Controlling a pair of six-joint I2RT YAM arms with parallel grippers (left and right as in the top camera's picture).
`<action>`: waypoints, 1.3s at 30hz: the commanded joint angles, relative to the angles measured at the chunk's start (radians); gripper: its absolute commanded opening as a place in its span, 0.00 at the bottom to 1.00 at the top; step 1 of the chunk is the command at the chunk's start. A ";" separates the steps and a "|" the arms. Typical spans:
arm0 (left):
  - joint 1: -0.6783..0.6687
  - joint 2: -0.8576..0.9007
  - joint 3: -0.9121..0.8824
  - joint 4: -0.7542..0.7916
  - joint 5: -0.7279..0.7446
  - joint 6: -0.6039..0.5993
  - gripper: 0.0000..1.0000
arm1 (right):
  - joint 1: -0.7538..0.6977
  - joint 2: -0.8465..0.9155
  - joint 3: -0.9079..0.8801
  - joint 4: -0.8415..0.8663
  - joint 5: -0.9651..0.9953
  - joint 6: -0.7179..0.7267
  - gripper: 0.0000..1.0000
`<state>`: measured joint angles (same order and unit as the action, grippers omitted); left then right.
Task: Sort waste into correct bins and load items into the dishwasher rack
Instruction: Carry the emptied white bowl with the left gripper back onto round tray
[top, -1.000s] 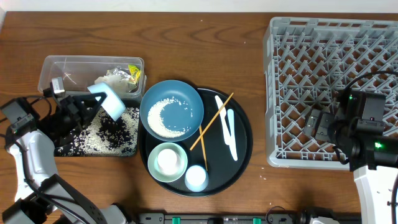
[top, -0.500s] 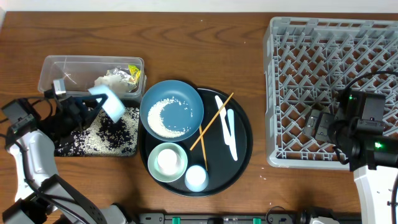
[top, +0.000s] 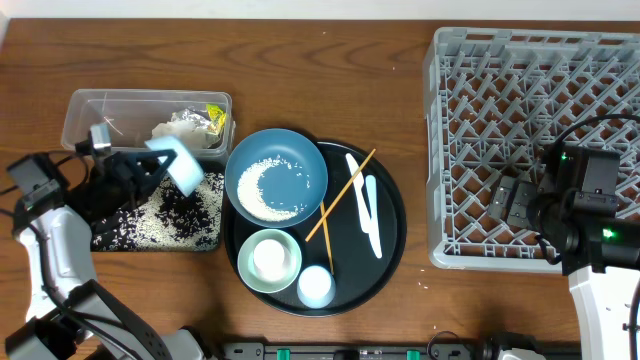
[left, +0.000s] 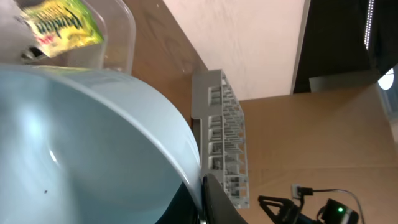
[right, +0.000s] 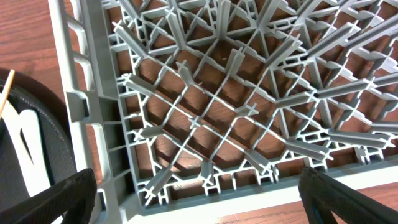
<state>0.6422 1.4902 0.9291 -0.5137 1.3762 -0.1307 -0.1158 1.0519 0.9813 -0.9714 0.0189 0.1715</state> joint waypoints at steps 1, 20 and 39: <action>-0.060 -0.037 0.052 0.008 -0.005 -0.074 0.06 | -0.009 0.002 0.019 -0.001 0.010 -0.015 0.99; -0.958 -0.144 0.132 0.119 -0.743 -0.160 0.06 | -0.009 0.002 0.019 0.003 0.010 -0.015 0.99; -1.382 0.123 0.132 0.182 -0.917 -0.182 0.06 | -0.009 0.002 0.019 -0.001 0.011 -0.016 0.99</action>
<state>-0.7288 1.6066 1.0458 -0.3351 0.4786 -0.3035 -0.1158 1.0519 0.9813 -0.9752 0.0193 0.1715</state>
